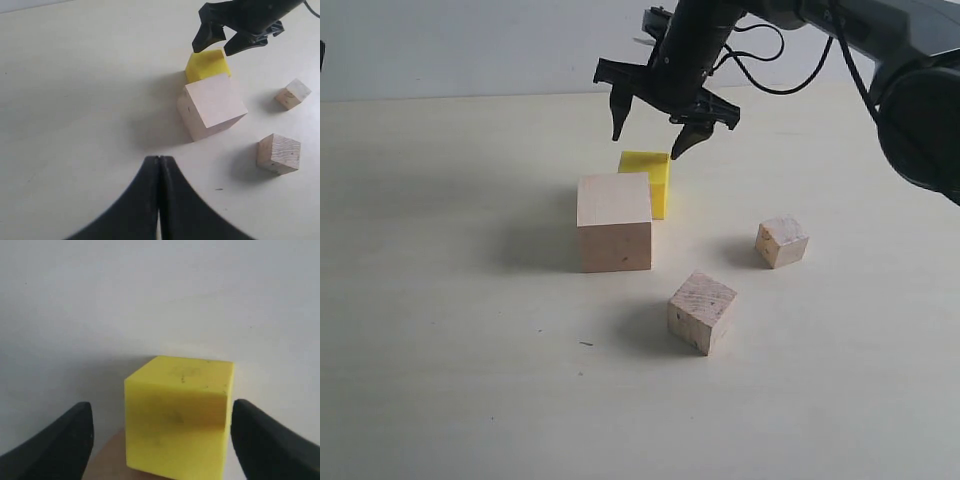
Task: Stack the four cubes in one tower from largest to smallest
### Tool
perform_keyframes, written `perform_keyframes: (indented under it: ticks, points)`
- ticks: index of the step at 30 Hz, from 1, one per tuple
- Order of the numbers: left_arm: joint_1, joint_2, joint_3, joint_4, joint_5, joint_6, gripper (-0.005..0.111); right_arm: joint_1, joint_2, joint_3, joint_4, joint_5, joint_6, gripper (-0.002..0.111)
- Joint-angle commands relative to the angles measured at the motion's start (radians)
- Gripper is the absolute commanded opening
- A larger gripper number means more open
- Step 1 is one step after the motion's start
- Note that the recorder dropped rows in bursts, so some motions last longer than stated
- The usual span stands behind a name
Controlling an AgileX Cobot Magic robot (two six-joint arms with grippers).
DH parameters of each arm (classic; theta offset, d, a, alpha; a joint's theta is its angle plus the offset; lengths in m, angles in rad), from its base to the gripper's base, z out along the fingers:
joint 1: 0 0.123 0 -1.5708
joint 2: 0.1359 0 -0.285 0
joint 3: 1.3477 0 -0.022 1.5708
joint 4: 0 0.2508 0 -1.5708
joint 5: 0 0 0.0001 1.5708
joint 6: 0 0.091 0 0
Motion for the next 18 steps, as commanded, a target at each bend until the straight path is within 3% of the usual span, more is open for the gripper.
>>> perform_keyframes:
  ticks: [1,18]
  points:
    - [0.0,-0.006,0.002,-0.029,-0.016,0.013,0.0,0.001,-0.031,0.003,-0.014,0.001,-0.013,0.072]
    - [0.0,-0.006,0.002,-0.045,-0.018,0.035,0.0,0.001,-0.021,0.005,-0.02,0.001,-0.011,0.072]
